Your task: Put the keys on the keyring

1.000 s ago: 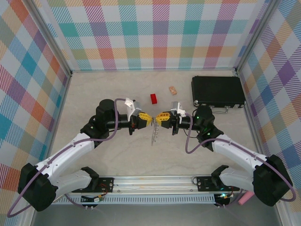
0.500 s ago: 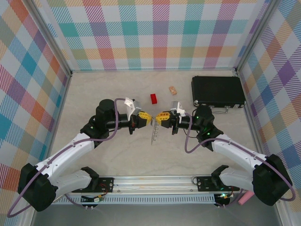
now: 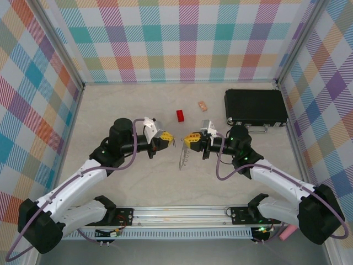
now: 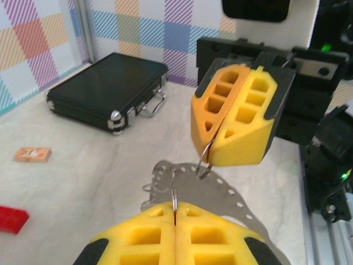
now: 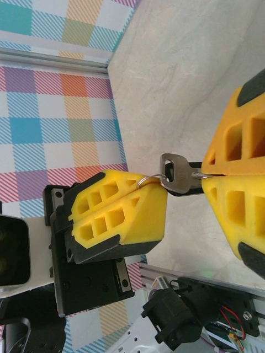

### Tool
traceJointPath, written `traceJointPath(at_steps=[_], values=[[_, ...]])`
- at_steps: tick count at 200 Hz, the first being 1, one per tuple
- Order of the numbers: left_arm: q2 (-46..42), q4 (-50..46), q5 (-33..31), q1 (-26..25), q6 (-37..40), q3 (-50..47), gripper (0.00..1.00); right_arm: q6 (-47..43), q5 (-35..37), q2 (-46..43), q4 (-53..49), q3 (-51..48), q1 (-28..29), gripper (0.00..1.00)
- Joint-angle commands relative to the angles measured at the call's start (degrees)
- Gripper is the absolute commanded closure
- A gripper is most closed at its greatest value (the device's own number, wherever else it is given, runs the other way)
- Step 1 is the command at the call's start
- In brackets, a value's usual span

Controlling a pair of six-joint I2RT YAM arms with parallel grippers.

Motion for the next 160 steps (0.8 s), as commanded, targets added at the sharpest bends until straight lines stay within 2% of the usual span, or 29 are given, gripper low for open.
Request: traceJointPath(at_steps=[1,74,160], values=[[-2.63,-4.88,-4.63,0.47,8.90,1.34,1.00,-0.45,-0.99,-1.09,-2.00,1.24,-0.24,1.00],[-8.41,-2.60,-12.05,-2.10,25.84,-4.87,1.00,-0.65,-3.47,0.97,-4.08,2.66,-0.23,1.00],[-1.79,-2.32,-12.02,-6.96,30.82,-2.15,1.00,-5.23,0.85,1.90,-8.22,3.65,0.95,1.00]])
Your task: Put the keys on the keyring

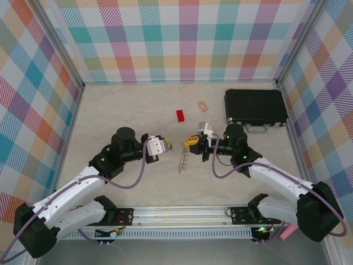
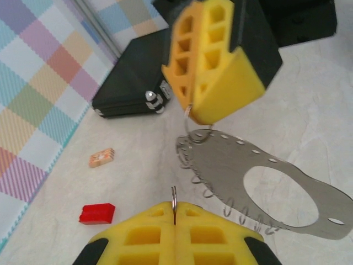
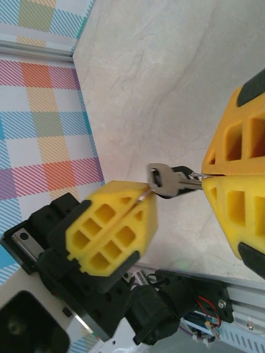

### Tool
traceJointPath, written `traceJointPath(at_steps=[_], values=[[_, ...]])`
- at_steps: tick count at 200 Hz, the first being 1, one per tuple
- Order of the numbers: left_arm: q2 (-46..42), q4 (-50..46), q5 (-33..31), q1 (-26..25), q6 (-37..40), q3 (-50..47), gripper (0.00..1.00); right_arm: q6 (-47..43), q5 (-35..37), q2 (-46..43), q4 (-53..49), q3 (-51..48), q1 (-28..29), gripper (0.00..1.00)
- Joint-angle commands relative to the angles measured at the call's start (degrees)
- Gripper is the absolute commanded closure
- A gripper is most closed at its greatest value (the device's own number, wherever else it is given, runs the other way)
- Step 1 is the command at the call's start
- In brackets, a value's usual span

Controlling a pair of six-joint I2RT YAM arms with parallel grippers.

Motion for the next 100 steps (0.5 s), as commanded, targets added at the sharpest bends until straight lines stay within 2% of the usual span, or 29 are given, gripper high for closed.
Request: traceJointPath(at_steps=[1,100], values=[[1.55,0.39,-0.22,-1.42,2.92,2.25,1.00,-2.67,1.34,0.30,-0.85,2.54,0.57,1.00],[4.42,4.00,-2.50,-2.97,2.84,2.82,1.00,-3.27,1.95,1.27,-1.77,2.66,1.71,1.00]])
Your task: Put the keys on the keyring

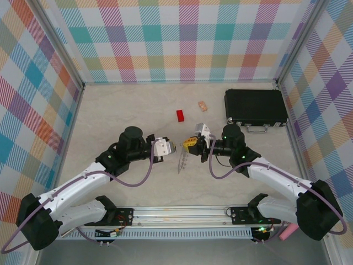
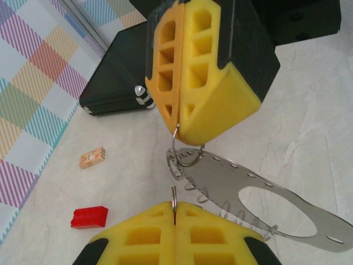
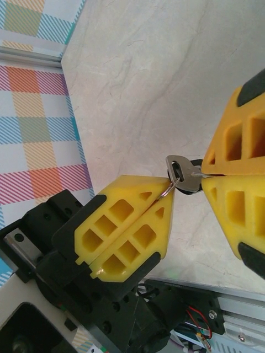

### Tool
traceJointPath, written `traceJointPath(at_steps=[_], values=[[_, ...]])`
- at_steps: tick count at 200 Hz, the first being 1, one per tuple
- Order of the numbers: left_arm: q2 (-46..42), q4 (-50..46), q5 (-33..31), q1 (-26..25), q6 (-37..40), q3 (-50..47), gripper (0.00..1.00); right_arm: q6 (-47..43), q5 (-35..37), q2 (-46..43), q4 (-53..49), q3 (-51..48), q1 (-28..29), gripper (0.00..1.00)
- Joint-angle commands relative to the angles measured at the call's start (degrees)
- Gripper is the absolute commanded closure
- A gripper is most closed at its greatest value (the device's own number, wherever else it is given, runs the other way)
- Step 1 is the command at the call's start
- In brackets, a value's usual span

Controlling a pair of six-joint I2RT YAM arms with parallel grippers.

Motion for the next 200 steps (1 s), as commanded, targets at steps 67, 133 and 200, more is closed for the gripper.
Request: traceJointPath(at_steps=[67,133,200], values=[[1.56,3.18,-1.06,-2.11,1.14,2.59,1.00,-1.18,-0.56,1.08,0.86,2.61,0.75,1.00],[1.00,3.34,-1.19,-2.46,1.31,2.16,1.00,-1.16,-0.08,1.12,1.01,2.66,0.80,1.00],[1.45,3.08,-1.28,-2.62,1.65,2.25,1.00,-1.17,-0.74,1.34,1.30,2.64,0.80,1.00]])
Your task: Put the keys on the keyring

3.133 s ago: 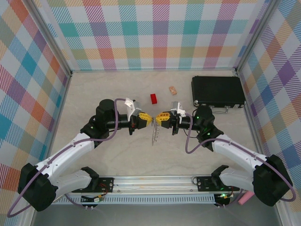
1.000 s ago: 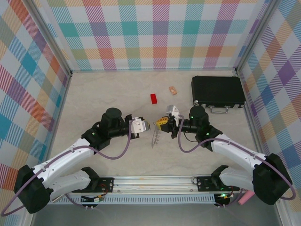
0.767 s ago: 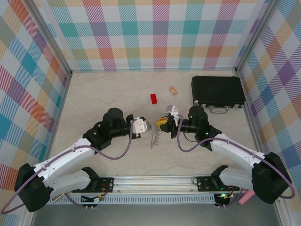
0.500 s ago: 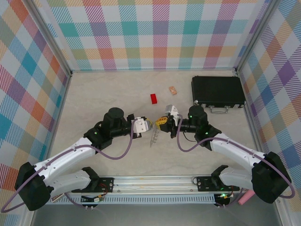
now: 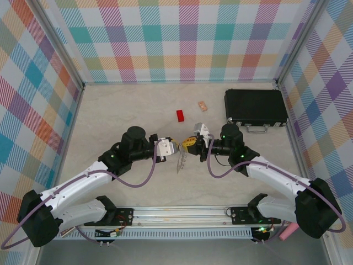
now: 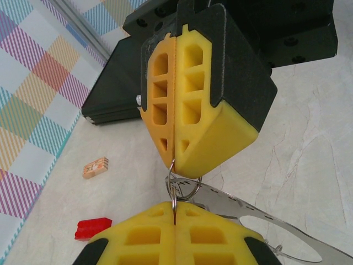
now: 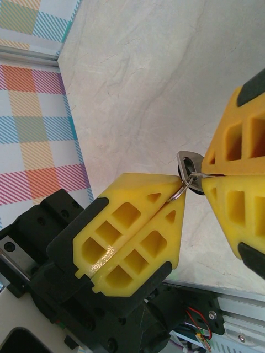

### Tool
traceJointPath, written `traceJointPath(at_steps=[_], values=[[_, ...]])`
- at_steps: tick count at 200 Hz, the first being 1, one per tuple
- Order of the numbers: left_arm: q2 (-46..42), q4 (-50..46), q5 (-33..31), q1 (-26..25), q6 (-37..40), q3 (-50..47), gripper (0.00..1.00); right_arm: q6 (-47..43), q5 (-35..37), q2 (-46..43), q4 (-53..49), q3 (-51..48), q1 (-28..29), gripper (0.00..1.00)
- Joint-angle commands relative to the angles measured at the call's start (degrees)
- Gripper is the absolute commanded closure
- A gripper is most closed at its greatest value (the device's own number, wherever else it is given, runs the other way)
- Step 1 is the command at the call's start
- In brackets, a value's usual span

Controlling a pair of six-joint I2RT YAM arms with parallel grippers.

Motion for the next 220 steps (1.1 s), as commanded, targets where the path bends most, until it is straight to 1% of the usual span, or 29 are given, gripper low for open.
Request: traceJointPath(at_steps=[1,81,113,167,220], values=[[0.04,1.42,-0.19,-0.77,1.22,1.48,1.00,-1.15,-0.94,0.29,1.52,1.89,0.43,1.00],[0.96,0.10,0.28,-1.13,1.66,1.83,1.00,-1.15,-2.00,0.15,2.22,1.63,0.51,1.00],[0.98,0.10,-0.62,-1.09,1.30,1.86,1.00,-1.15,-2.13,0.25,2.28,1.61,0.62,1.00],[-0.95,2.86,-3.72,-1.09,0.92,0.13,1.00,-1.15,-1.58,-0.05,2.31,1.43,0.58,1.00],[-1.77,2.39,-1.46,-1.11,1.40,0.23,1.00,-1.15,-1.69,0.52,1.97,1.69,0.60,1.00]])
